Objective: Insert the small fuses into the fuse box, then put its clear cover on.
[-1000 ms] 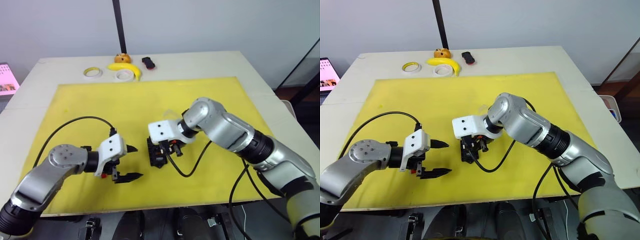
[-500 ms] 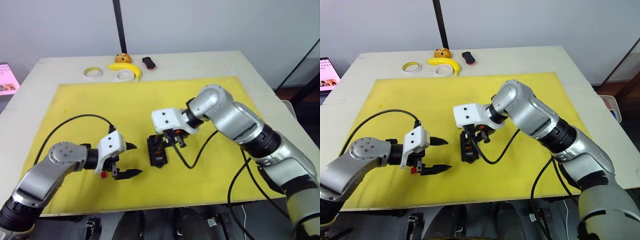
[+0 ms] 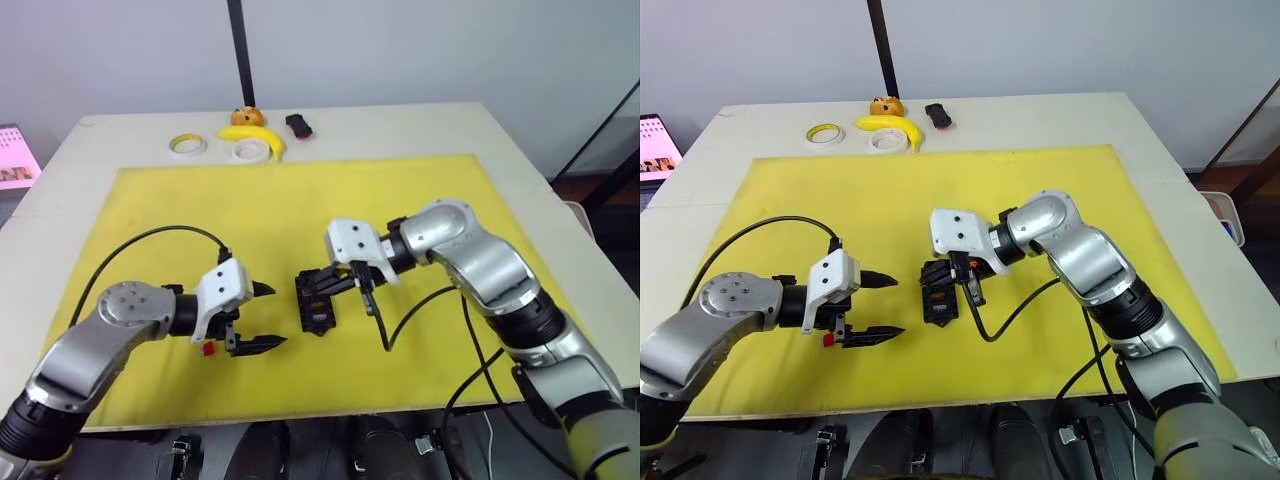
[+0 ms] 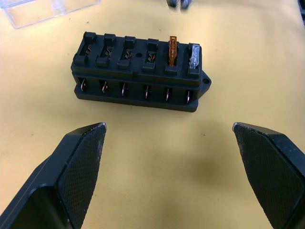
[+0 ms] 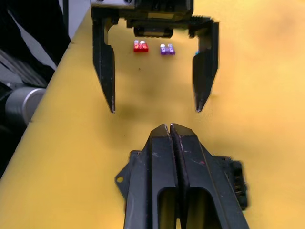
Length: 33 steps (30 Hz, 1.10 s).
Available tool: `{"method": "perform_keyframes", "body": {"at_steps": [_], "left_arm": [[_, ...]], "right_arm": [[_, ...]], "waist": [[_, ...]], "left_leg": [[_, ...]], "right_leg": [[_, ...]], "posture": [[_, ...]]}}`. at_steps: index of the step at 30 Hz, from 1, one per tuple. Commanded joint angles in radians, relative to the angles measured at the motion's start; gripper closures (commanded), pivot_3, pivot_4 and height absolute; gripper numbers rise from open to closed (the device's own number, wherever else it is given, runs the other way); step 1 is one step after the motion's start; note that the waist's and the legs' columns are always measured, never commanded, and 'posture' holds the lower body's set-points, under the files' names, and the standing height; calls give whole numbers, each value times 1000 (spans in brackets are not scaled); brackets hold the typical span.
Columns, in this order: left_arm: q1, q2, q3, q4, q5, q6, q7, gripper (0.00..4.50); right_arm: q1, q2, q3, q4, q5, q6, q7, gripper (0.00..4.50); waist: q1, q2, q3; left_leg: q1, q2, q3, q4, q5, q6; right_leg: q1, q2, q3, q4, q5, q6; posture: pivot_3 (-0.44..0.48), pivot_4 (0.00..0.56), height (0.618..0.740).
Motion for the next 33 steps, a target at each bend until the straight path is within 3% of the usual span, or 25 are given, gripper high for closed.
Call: {"method": "perform_keyframes", "body": {"at_steps": [1, 16, 33], "left_arm": [[-14, -4, 29, -7, -9, -9, 5, 0], [-13, -13, 5, -13, 7, -7, 13, 0], [-22, -17, -4, -14, 10, -8, 20, 0]], "right_arm": [[6, 5, -37, -9, 28, -22, -12, 4450], [64, 13, -16, 110, 5, -120, -41, 4450], [97, 1, 54, 128, -70, -186, -32, 4450]], "waist": [[-2, 0, 0], [-1, 0, 0], [-1, 0, 0]], "left_leg": [[0, 0, 0, 0, 0, 0], [0, 0, 0, 0, 0, 0], [0, 0, 0, 0, 0, 0]], "right_leg": [[0, 0, 0, 0, 0, 0], [0, 0, 0, 0, 0, 0], [0, 0, 0, 0, 0, 0]], "posture": [[0, 150, 740], [0, 150, 740], [0, 150, 740]]}}
